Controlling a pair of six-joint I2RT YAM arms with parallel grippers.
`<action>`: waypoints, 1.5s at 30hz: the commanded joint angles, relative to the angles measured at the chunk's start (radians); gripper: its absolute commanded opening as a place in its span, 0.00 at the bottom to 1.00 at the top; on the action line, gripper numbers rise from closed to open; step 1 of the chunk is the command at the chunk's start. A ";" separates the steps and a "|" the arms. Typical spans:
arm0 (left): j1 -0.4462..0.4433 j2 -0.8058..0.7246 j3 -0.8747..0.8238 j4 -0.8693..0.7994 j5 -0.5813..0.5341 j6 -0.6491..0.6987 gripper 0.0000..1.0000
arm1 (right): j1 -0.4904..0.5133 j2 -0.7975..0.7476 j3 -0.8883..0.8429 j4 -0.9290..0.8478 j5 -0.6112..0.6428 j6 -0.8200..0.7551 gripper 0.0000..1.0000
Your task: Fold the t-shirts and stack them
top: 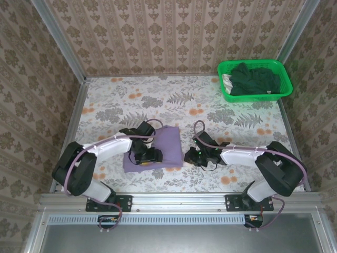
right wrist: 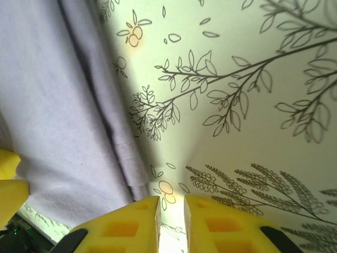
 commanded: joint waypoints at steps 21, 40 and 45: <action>0.335 -0.187 -0.193 -0.044 0.164 -0.073 0.15 | 0.232 0.504 0.654 -0.161 -0.174 -0.082 0.18; 0.430 -0.168 -0.234 -0.041 -0.007 -0.137 0.38 | 0.183 0.332 0.270 0.030 -0.088 -0.083 0.33; 0.445 -0.204 -0.135 -0.117 -0.005 -0.110 0.58 | 0.125 0.292 0.164 0.081 -0.097 -0.064 0.35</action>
